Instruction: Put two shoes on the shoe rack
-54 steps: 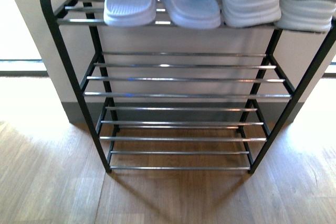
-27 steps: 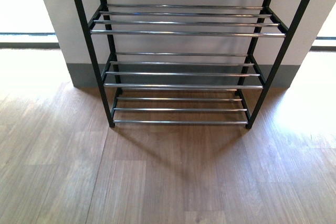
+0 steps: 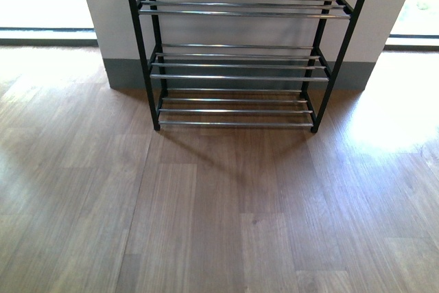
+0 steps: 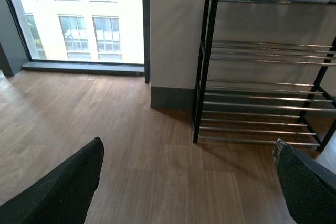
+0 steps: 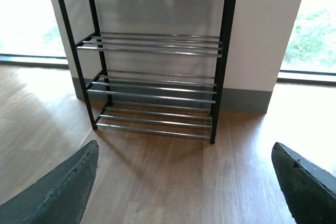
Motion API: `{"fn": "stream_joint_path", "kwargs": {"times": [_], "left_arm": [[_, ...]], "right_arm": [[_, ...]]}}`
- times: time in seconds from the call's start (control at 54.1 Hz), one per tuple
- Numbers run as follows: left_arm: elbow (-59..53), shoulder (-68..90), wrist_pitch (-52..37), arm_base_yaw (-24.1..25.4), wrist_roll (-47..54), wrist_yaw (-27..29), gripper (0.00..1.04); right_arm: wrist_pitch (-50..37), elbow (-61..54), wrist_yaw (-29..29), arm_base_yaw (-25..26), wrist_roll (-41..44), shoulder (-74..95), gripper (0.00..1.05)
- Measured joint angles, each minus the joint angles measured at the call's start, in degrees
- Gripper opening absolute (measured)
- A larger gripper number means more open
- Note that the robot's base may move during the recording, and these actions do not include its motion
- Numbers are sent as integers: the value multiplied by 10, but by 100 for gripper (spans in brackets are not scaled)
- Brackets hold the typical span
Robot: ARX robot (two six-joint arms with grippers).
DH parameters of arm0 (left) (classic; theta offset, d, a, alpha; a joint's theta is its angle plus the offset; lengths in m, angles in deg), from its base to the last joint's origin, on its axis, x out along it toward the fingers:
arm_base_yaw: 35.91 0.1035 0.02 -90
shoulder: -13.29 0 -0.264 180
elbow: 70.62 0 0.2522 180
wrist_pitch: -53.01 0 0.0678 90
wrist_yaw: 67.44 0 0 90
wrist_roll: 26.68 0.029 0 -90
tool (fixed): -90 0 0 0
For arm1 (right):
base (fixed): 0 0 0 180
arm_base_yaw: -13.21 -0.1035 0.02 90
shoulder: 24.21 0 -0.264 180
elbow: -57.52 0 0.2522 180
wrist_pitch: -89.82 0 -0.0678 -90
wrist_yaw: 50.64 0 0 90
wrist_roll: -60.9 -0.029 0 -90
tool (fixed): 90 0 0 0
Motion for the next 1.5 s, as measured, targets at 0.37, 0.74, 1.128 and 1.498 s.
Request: {"fn": "stream_joint_path", "kwargs": {"times": [0.37, 0.74, 1.128, 1.498], "left_arm": [[0, 0, 0, 0, 0, 0, 95], [0, 0, 0, 0, 0, 0, 95], [0, 0, 0, 0, 0, 0, 95], [0, 0, 0, 0, 0, 0, 95]], "right_arm": [[0, 0, 0, 0, 0, 0, 96], [0, 0, 0, 0, 0, 0, 96], [0, 0, 0, 0, 0, -1, 96], [0, 0, 0, 0, 0, -1, 96]]}}
